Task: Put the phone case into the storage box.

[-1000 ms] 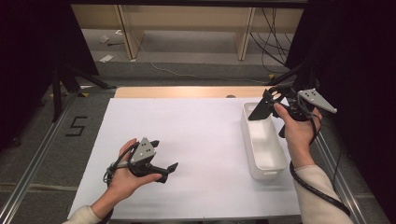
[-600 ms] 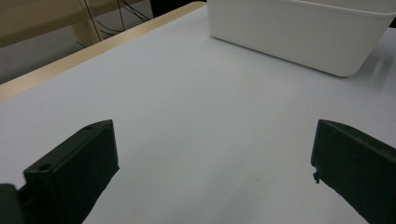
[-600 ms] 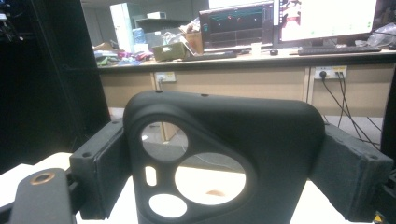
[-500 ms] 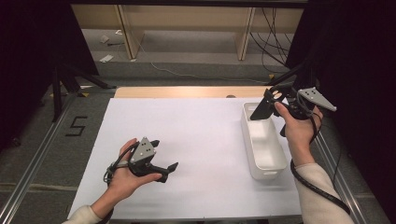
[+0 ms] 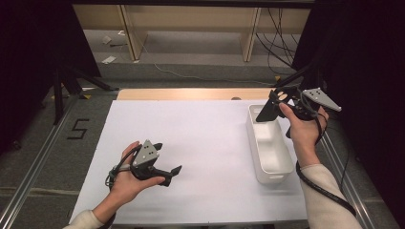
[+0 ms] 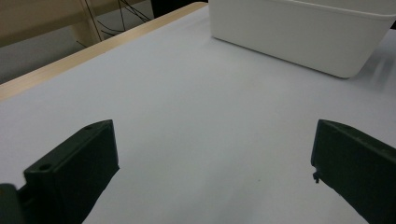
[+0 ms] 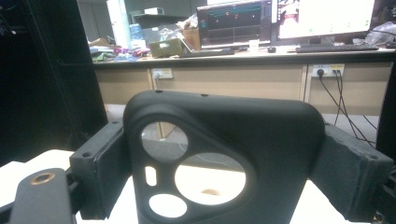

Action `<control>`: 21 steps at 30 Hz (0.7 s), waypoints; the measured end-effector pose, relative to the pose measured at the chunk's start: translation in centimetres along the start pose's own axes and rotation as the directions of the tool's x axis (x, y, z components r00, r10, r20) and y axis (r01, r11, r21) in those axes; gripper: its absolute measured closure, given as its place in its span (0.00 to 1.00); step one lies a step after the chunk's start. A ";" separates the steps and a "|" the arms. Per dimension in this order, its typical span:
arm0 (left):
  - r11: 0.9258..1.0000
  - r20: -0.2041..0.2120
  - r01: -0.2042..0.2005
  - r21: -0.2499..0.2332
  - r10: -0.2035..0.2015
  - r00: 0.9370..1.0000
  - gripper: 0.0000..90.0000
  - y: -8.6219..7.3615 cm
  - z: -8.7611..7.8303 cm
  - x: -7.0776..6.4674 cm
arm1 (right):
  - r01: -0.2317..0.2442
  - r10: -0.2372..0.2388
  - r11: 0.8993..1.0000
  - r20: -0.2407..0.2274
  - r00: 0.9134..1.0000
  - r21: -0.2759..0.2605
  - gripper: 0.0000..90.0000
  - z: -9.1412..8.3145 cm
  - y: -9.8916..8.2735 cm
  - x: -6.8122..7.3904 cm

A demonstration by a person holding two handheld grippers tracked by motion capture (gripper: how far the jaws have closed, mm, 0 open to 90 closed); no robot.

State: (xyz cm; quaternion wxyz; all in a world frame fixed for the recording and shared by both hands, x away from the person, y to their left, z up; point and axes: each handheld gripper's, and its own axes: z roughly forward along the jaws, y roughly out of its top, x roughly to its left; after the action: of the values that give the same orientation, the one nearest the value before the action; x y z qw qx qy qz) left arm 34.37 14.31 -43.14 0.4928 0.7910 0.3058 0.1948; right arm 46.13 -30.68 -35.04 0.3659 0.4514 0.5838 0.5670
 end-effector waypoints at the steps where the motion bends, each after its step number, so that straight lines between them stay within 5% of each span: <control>1: 1.000 -0.001 0.001 0.000 -0.001 1.000 0.00 0.0 0.0 0.0 | 0.006 -0.006 1.000 0.001 1.000 0.003 0.17 0.1 0.0 0.0; 21: 1.000 0.000 0.002 -0.002 -0.002 1.000 0.00 0.0 0.0 0.0 | 0.030 -0.030 0.999 0.007 1.000 0.040 0.17 1.4 -0.4 0.0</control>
State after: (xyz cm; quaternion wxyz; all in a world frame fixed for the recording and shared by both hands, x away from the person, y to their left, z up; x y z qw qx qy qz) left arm 34.40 14.36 -43.14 0.4936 0.7903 0.3063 0.1948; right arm 47.40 -30.19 -35.61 0.3674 0.4521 0.6004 0.5479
